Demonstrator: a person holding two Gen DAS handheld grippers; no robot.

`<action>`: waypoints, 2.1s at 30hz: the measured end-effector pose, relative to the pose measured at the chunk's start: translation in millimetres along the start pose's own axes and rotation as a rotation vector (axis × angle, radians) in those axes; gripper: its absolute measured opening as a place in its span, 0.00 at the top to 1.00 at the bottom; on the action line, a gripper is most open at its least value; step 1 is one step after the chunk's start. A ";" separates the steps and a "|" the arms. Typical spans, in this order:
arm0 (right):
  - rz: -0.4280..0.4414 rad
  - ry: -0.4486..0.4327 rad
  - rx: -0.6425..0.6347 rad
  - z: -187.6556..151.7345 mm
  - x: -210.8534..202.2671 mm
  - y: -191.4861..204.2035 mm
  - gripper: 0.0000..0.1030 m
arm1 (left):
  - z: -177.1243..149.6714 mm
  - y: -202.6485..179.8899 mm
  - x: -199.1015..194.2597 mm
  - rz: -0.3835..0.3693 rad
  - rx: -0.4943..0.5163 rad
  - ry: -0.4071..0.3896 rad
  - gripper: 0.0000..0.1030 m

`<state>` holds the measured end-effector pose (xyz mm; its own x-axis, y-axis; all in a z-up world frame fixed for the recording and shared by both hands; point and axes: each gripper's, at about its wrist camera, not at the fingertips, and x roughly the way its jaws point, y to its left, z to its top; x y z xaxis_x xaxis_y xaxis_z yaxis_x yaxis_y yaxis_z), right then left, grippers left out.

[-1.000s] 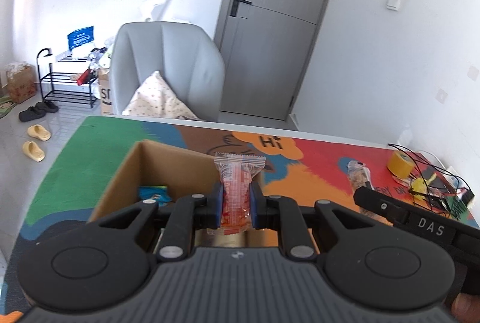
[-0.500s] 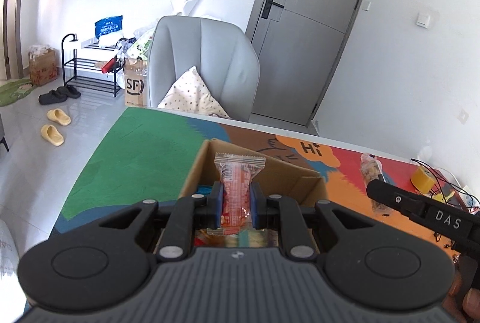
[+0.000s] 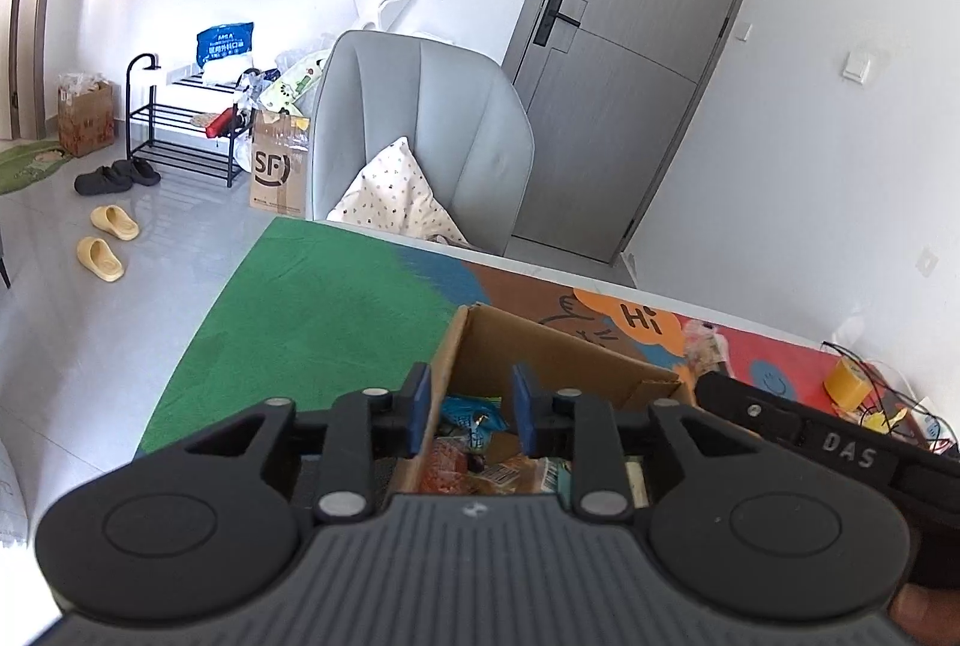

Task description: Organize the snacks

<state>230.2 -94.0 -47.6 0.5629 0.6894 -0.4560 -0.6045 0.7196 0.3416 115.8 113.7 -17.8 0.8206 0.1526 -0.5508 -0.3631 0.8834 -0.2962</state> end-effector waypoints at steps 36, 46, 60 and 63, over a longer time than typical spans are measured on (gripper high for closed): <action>-0.106 0.008 0.080 -25.8 -60.2 -28.2 0.12 | -25.6 -13.5 -16.9 0.009 0.046 0.054 0.10; -0.138 -0.022 0.116 -35.7 -96.7 -44.5 0.00 | -36.3 -33.4 -32.5 -0.002 0.105 0.068 0.10; -0.210 -0.072 0.148 -56.2 -147.8 -59.0 0.00 | -53.2 -53.6 -61.6 -0.059 0.170 0.066 0.09; -0.219 -0.084 0.143 -58.0 -159.3 -57.7 0.00 | -55.8 -56.7 -70.8 -0.065 0.183 0.048 0.01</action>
<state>142.8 -250.1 -42.4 0.7198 0.5161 -0.4642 -0.3808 0.8527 0.3576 53.6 28.1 -5.6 0.8161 0.0750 -0.5730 -0.2199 0.9573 -0.1878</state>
